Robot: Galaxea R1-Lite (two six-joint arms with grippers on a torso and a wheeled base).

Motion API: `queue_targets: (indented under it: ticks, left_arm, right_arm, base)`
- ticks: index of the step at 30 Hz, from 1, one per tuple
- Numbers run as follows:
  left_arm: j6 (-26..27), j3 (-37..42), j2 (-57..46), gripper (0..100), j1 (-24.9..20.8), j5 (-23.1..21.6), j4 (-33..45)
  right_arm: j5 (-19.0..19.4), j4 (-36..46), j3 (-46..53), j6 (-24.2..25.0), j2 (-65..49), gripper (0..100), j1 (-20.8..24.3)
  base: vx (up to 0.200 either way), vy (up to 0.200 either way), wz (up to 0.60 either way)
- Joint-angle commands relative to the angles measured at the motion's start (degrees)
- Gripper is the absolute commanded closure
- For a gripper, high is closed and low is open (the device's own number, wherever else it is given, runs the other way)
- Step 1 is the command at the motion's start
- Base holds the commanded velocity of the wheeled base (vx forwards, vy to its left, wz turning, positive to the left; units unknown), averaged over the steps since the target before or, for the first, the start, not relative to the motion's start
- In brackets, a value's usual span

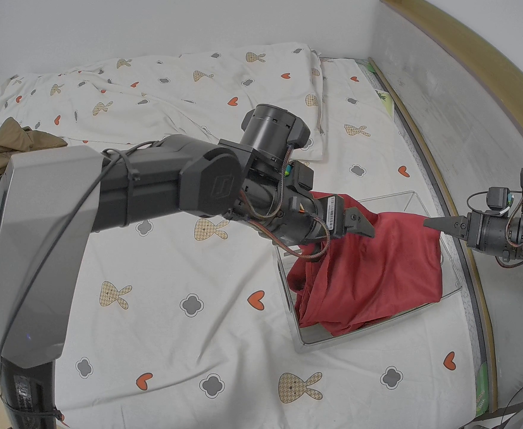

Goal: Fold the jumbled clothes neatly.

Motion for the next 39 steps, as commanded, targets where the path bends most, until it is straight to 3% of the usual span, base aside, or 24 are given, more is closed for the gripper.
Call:
queue_targets:
  ticks: [1,27,33,36,37,39]
  left_arm:
    - [-0.03,0.01,-1.56,0,0.25,0.74,0.05]
    - [-0.73,0.01,-7.27,0,0.69,1.44,-0.21]
    - [-0.73,0.01,0.37,0,-0.98,1.44,-1.09]
    - [-0.73,0.01,1.08,0,-1.16,1.44,-1.18]
    - [-0.73,0.01,5.91,0,-1.68,1.53,-1.18]
    - [-0.9,0.01,8.99,0,-1.68,1.53,-0.91]
  right_arm:
    - [0.03,-0.06,0.75,0.01,-2.53,0,-0.47]
    - [0.73,-0.15,1.8,0.18,-4.55,0,0.33]
    - [0.82,-0.5,1.36,2.73,-3.5,0,6.13]
    - [0.91,-0.5,1.27,3.44,-3.41,0,6.83]
    - [1.17,-0.5,1.19,6.07,-2.79,0,10.26]
    - [0.91,-0.59,1.27,6.25,-0.16,0,11.66]
  base:
    - [0.0,0.0,0.0]
    - [0.0,0.0,0.0]
    - [0.0,0.0,0.0]
    - [0.0,0.0,0.0]
    - [0.0,0.0,0.0]
    - [0.0,0.0,0.0]
